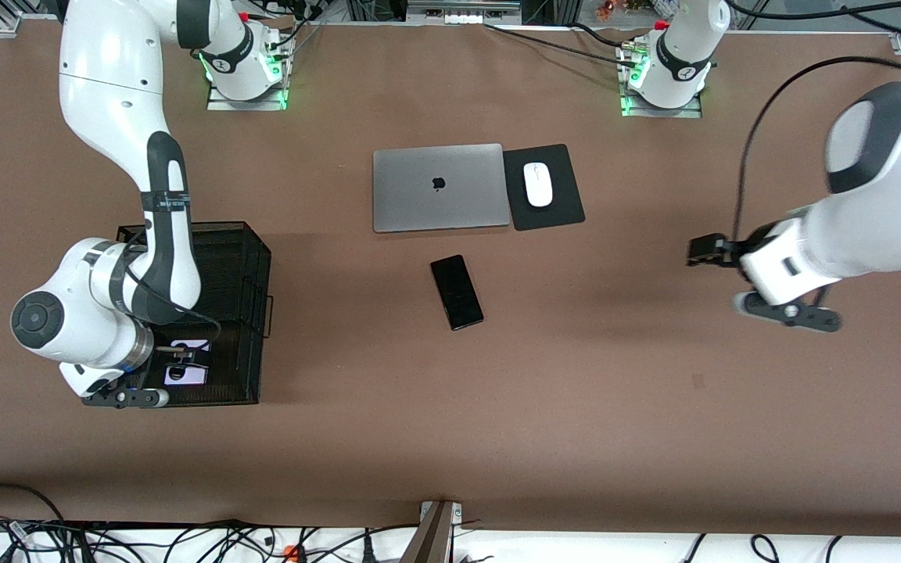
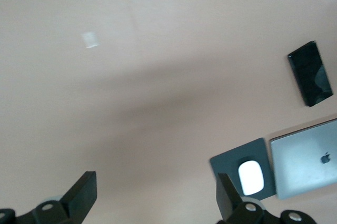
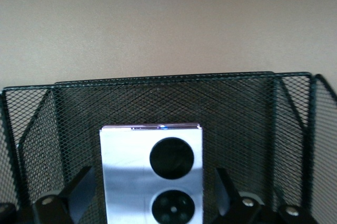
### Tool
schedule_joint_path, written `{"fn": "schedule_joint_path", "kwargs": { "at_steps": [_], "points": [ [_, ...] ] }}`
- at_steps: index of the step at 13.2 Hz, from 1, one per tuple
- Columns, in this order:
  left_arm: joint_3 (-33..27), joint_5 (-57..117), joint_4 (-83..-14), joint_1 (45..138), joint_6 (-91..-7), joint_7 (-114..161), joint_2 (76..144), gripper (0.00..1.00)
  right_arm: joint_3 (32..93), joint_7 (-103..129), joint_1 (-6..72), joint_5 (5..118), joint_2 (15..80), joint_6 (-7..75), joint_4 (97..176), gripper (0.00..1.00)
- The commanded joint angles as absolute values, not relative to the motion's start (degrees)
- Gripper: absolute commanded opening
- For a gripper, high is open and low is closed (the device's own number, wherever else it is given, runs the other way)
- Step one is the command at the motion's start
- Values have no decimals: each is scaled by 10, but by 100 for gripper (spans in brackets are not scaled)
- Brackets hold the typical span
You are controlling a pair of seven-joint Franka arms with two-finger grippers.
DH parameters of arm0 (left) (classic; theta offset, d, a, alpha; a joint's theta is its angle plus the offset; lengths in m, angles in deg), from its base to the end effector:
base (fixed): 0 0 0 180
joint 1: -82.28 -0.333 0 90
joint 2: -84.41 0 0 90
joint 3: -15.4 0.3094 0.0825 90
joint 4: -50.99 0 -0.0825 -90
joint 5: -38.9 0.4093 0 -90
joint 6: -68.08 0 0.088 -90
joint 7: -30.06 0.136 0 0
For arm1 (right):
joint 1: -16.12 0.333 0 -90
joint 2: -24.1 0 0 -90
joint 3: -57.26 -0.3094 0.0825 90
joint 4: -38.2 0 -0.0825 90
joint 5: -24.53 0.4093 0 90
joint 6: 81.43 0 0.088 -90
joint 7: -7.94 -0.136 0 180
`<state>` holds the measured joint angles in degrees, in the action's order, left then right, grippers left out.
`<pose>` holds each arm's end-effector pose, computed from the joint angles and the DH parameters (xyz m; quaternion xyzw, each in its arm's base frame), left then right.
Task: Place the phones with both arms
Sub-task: 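Release the white phone while the left gripper sets down the slab and withdraws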
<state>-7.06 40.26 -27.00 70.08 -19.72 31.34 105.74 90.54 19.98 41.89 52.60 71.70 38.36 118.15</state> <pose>0.6579 -0.0796 0.4709 0.9900 -0.0945 -0.0908 0.0517 0.7458 0.0121 0.2184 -1.0000 0.0059 -0.0043 0.0019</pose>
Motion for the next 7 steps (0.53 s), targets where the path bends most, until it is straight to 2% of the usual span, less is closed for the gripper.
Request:
{"fn": "schedule_joint_path", "kwargs": {
  "at_steps": [1, 2, 5, 7],
  "points": [
    [37, 397, -296, 790, -196, 337, 986, 100, 933, 209, 423, 533, 653, 286, 1184, 100],
    [95, 386, -304, 829, -195, 337, 960, 100, 935, 208, 423, 529, 623, 252, 1184, 100],
    [128, 381, -399, 853, -220, 330, 861, 100, 930, 140, 449, 471, 558, 177, 1184, 100],
    [164, 388, -406, 902, -225, 329, 843, 100, 912, 68, 477, 454, 540, 163, 1184, 100]
  ]
}}
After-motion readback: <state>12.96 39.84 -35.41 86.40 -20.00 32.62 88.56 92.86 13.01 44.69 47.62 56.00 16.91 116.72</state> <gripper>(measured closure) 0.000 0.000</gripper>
